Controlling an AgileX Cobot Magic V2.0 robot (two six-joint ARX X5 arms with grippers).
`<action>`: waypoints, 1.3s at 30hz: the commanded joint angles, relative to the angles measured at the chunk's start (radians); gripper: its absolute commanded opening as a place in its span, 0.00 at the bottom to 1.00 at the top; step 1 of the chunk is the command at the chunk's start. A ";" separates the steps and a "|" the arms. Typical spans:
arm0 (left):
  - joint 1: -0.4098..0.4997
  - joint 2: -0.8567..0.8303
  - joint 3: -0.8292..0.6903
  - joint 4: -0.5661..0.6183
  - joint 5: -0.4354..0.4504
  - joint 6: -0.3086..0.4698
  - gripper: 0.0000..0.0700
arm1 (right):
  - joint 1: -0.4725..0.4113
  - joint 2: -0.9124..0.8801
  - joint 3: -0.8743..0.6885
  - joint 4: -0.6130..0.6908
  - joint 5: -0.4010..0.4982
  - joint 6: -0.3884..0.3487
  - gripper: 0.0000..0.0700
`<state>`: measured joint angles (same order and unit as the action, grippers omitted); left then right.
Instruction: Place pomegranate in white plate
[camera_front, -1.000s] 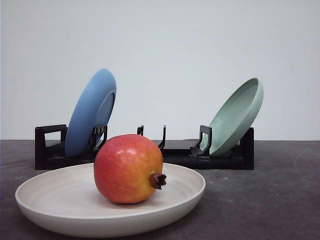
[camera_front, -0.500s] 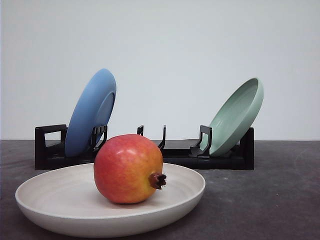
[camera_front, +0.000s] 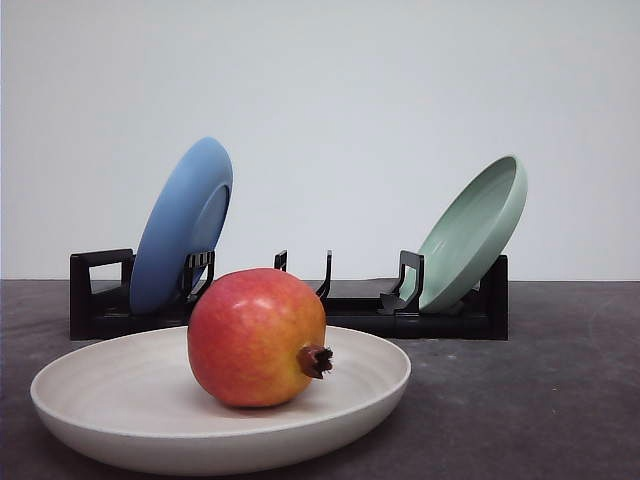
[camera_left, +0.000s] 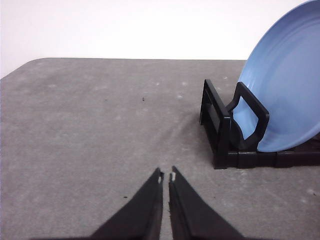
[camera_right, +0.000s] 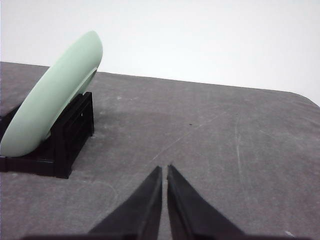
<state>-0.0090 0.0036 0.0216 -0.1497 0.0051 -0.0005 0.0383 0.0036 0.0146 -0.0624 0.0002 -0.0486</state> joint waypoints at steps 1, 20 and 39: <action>0.000 0.000 -0.010 0.012 0.002 0.008 0.00 | 0.000 0.000 -0.004 0.015 0.000 -0.004 0.02; 0.000 0.000 -0.010 0.015 0.002 0.008 0.00 | 0.000 0.000 -0.004 0.015 0.001 -0.004 0.02; 0.000 0.000 -0.010 0.013 0.002 0.007 0.00 | 0.000 0.000 -0.004 0.015 0.000 -0.004 0.02</action>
<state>-0.0090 0.0036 0.0216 -0.1463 0.0051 -0.0002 0.0383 0.0036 0.0143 -0.0624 0.0002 -0.0486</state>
